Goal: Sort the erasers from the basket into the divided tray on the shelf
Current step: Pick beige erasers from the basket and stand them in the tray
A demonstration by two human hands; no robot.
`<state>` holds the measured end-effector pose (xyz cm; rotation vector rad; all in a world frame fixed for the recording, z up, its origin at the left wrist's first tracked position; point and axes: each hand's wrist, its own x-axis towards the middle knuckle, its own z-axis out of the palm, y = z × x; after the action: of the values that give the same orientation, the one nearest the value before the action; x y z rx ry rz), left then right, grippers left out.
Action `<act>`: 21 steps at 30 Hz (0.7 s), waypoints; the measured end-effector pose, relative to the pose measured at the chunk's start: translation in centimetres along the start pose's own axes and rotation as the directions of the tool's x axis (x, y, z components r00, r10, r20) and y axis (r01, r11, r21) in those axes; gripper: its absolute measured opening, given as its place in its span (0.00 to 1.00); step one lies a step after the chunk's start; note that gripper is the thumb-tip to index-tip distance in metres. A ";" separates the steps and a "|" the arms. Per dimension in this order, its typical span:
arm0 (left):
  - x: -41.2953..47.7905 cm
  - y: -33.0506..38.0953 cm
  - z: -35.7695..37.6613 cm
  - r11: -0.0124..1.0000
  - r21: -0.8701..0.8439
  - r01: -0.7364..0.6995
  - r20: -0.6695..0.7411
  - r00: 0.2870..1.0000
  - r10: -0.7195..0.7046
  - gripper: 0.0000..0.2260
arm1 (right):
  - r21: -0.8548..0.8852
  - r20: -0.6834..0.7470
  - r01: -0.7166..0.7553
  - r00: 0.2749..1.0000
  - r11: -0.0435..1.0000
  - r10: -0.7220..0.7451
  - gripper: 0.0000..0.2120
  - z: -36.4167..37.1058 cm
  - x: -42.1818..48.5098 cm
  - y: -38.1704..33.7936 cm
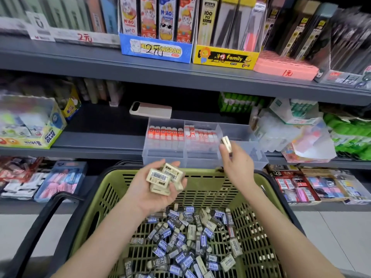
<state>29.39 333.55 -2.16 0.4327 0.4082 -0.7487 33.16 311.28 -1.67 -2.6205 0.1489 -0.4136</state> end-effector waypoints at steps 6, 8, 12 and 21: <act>-0.7 2.5 2.1 0.999 -0.003 -0.049 0.042 0.998 0.049 0.11 | 0.051 -0.055 0.030 0.998 0.998 -0.027 0.14 1.0 0.1 -0.3; -0.6 3.1 2.6 0.998 -0.003 -0.063 0.037 0.997 0.063 0.11 | 0.045 -0.033 0.069 0.997 0.997 -0.067 0.14 0.9 0.0 -0.5; -0.3 4.3 3.4 0.995 0.007 -0.095 0.014 0.995 0.095 0.11 | 0.085 0.018 0.142 0.989 0.986 -0.144 0.15 1.2 0.0 -1.5; 0.1 6.3 4.8 0.993 -0.025 -0.119 -0.004 0.993 0.119 0.11 | 0.375 0.066 0.202 0.968 0.905 -0.243 0.05 0.8 1.2 -3.4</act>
<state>34.93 335.22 3.23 0.4308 0.3909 -0.6269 34.67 314.43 -0.35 -2.2868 -0.2476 -0.3327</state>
